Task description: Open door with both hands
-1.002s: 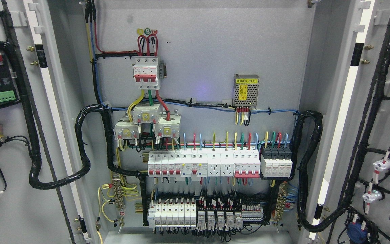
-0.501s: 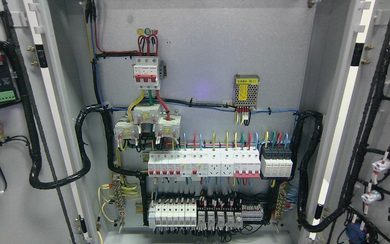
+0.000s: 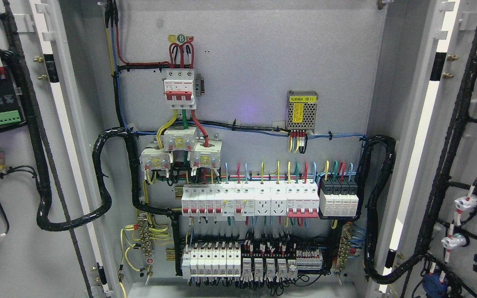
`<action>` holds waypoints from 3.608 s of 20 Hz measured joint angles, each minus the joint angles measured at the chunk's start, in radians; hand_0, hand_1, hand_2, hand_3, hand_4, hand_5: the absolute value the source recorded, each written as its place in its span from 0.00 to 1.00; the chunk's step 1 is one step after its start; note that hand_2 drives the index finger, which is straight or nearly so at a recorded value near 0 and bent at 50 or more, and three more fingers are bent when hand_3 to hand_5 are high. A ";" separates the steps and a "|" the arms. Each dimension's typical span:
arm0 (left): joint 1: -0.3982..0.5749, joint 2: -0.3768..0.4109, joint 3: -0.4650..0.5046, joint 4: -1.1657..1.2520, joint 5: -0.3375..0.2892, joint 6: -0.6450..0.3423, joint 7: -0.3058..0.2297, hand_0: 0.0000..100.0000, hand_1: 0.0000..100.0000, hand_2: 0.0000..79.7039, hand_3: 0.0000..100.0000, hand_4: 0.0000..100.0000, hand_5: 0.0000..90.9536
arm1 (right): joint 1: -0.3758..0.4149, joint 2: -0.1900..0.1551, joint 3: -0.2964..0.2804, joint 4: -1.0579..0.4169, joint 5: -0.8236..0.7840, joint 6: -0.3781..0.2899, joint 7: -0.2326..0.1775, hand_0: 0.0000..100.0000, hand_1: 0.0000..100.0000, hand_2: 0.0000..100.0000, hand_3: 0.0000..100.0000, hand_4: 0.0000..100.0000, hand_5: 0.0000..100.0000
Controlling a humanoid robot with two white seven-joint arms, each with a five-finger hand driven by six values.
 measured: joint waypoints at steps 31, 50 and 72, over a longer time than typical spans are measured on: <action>0.492 -0.161 -0.516 -0.238 -0.465 0.000 0.032 0.12 0.39 0.00 0.00 0.00 0.00 | 0.353 -0.037 0.518 0.424 0.147 -0.051 0.006 0.12 0.39 0.00 0.00 0.00 0.00; 0.497 -0.270 -0.476 0.623 -0.614 0.000 0.034 0.12 0.39 0.00 0.00 0.00 0.00 | 0.113 0.186 0.644 1.347 0.249 0.156 -0.002 0.12 0.39 0.00 0.00 0.00 0.00; 0.078 -0.528 -0.382 1.322 -0.645 0.849 0.032 0.12 0.39 0.00 0.00 0.00 0.00 | -0.329 0.318 0.647 1.828 0.444 0.734 -0.213 0.12 0.39 0.00 0.00 0.00 0.00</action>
